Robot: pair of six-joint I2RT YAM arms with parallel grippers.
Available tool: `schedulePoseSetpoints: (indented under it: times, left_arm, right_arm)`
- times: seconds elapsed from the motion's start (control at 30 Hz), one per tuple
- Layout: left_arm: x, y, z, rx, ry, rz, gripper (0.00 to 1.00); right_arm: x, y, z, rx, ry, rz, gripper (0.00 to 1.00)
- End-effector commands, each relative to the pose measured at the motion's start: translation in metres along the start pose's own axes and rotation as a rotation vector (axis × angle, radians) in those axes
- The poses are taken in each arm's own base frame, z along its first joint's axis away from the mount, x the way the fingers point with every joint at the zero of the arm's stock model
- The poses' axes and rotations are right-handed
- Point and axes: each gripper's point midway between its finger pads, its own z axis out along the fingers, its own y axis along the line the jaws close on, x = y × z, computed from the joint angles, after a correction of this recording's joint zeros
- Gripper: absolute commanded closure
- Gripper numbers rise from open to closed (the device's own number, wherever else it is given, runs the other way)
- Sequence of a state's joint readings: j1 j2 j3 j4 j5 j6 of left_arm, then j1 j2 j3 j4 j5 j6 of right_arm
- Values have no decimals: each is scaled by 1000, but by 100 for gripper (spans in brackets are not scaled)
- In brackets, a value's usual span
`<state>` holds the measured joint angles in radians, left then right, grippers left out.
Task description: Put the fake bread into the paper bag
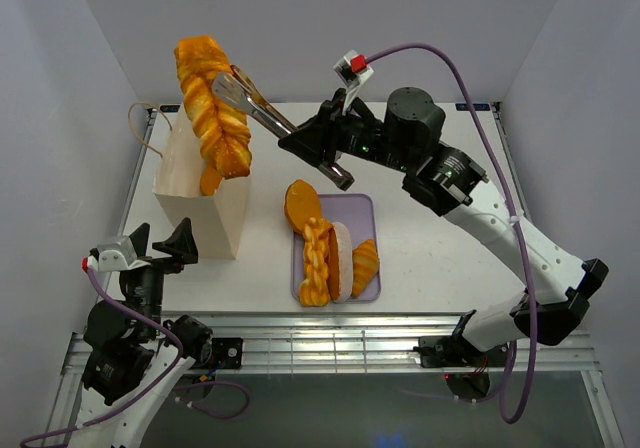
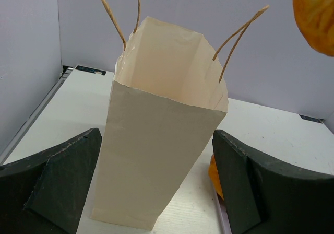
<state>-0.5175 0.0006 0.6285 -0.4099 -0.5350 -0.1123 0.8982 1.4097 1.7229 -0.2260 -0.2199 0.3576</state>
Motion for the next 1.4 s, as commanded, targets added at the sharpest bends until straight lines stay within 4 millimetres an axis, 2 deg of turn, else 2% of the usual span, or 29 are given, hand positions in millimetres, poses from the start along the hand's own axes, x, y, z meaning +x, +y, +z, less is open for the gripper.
schedulePoseSetpoints:
  times: [0.0,0.03,0.1,0.13,0.17,0.23,0.37,0.77,0.97,1.2,1.37]
  left_arm:
    - [-11,3,-10,16,-60,-31,2]
    - [-11,3,-10,16,-60,-31,2]
    - [-11,3,-9,18,-57,-29,2]
    - [-11,2,-9,19,-57,-29,2]
    - [-11,2,-9,21,-57,-29,2]
    - [-11,2,-9,21,-57,-28,2]
    - [-10,2,-9,23,-55,-27,2]
    - [-11,1,-10,28,-58,-28,2]
    - [-10,0,-9,34,-54,-26,2]
    - [-11,0,-10,36,-58,-28,2]
    - [-10,0,-10,37,-58,-27,2]
  right_arm:
    - [-55,28,8,-104,-177,-17,62]
    - [-61,31,11,-119,-202,-19,62]
    - [-55,25,26,-111,-191,-6,61]
    - [-61,26,29,-114,-202,-6,61]
    - [-53,21,40,-109,-185,2,61]
    - [-57,19,48,-113,-209,4,61]
    - [-45,8,69,-103,-197,18,61]
    - [-4,-22,105,-68,-179,5,60]
    - [19,-31,115,-54,-137,18,59]
    - [44,-35,114,-36,-105,31,57]
    - [53,-37,110,-24,-95,34,54]
